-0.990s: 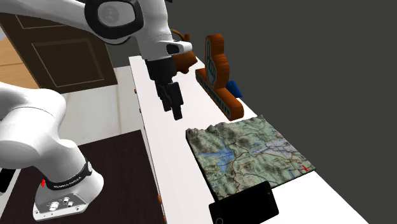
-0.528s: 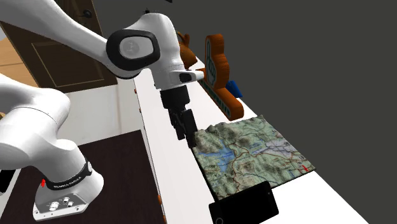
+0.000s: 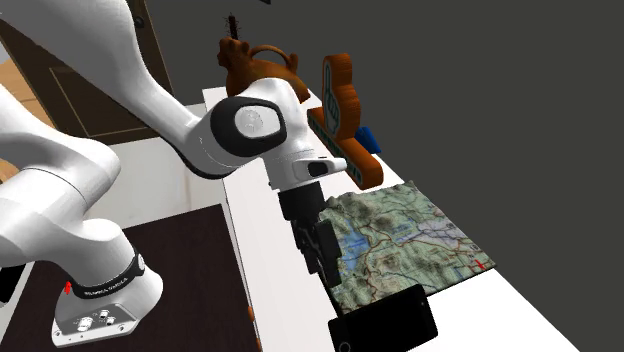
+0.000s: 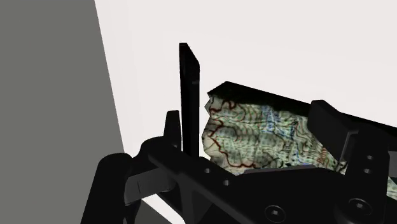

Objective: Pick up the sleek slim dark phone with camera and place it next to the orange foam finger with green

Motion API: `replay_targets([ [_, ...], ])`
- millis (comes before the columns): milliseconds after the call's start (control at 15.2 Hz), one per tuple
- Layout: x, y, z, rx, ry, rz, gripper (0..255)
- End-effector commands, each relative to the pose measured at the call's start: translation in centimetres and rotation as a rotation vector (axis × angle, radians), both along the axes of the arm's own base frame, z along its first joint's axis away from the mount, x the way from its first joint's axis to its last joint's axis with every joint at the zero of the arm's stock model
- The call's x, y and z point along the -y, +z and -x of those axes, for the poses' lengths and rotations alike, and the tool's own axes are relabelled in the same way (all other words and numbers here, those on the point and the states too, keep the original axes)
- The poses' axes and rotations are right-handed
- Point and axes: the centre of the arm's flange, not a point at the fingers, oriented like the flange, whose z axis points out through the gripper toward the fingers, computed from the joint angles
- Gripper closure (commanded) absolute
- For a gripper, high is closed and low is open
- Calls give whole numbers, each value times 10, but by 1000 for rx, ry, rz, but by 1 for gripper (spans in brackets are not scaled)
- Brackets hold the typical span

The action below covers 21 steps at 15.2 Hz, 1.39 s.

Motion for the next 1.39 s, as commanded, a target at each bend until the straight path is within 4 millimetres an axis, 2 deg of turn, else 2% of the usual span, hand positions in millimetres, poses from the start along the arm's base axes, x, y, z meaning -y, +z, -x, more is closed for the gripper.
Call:
replay_targets([
  [0,17,-15,-1,2,-4,57,0],
  [132,37,-27,-5,3,-12,110,0],
  [660,70,-56,-7,4,-14,120,0],
  [1188,70,-56,-7,4,-14,120,0],
  [1254,70,-56,-7,4,-14,120,255],
  [1320,70,-56,-7,4,-14,120,255],
])
